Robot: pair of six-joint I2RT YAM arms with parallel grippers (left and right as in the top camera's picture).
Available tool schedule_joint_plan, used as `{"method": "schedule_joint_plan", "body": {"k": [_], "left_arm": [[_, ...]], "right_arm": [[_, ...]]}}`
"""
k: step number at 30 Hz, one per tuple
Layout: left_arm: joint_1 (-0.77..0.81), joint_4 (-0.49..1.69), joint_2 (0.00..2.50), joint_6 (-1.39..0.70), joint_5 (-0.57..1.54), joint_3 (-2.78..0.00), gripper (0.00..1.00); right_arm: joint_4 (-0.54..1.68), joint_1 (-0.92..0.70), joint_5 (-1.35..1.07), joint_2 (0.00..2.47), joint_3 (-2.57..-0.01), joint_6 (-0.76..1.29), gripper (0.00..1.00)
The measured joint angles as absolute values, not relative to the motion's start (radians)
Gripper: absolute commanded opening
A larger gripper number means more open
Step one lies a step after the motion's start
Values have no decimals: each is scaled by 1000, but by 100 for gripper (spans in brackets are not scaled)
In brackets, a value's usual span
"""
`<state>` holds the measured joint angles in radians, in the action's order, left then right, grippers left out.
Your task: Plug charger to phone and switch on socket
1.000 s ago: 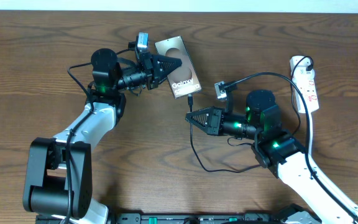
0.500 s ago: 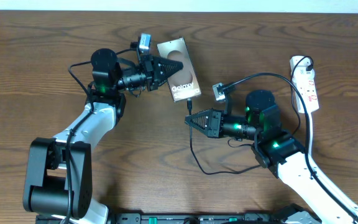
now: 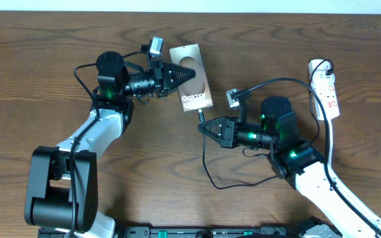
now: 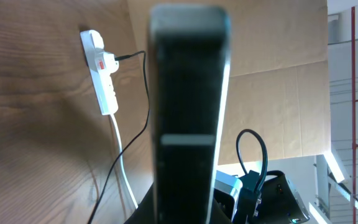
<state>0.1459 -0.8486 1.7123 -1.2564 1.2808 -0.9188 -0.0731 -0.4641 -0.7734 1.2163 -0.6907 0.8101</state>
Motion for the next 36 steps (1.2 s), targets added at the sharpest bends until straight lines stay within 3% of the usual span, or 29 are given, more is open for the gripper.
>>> {"method": "schedule_joint_plan", "body": {"k": [23, 36], "left_arm": [[151, -848, 1712, -1232, 1278, -919, 8], [138, -951, 1712, -1312, 1285, -919, 8]], "right_arm": [[-71, -508, -747, 1217, -691, 834, 1], [-79, -498, -771, 1217, -691, 850, 1]]}}
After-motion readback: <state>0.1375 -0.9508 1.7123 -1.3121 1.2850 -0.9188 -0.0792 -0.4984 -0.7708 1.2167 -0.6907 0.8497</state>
